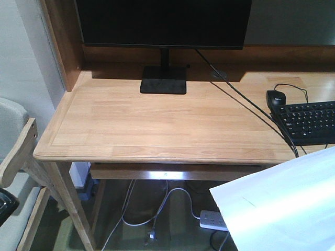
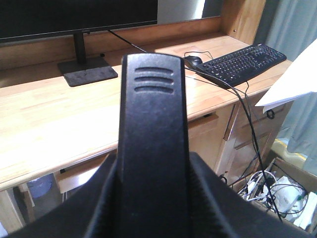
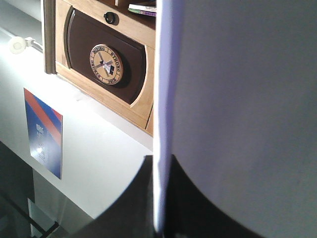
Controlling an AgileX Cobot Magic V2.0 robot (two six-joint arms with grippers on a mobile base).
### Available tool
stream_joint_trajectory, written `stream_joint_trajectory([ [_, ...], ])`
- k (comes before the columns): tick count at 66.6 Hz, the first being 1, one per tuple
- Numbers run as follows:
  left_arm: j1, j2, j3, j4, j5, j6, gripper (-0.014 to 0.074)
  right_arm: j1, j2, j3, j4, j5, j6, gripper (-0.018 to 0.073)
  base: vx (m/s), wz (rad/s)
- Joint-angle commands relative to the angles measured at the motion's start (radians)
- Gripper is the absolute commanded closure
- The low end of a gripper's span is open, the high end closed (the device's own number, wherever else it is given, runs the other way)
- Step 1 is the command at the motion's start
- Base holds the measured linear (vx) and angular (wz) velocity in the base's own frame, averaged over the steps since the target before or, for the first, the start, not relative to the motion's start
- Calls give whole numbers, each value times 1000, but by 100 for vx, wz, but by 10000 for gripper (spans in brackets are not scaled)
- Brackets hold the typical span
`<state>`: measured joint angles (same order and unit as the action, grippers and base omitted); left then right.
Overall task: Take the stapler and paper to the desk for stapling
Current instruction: 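Drive forward to the desk holding stapler and paper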
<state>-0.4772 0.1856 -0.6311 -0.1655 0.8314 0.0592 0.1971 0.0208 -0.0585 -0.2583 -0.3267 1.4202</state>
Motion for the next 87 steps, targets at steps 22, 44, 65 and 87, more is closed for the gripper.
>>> stream_joint_trajectory([
  [22,-2,16,-29,-16,-116,-5,603,3,11,-26,-5,-61,-6,561,7,-1],
  [44,-2,16,-29,-16,-116,-5,603,3,11,-26,-5,-61,-6,561,5,-3],
  [65,-2,16,-29,-16,-116,-5,603,3,11,-26,-5,-61,-6,561,4,-2],
  [87,-2,16,-29,-16,-116,-5,603,3,11,-26,-5,-61,-6,561,3,-1],
])
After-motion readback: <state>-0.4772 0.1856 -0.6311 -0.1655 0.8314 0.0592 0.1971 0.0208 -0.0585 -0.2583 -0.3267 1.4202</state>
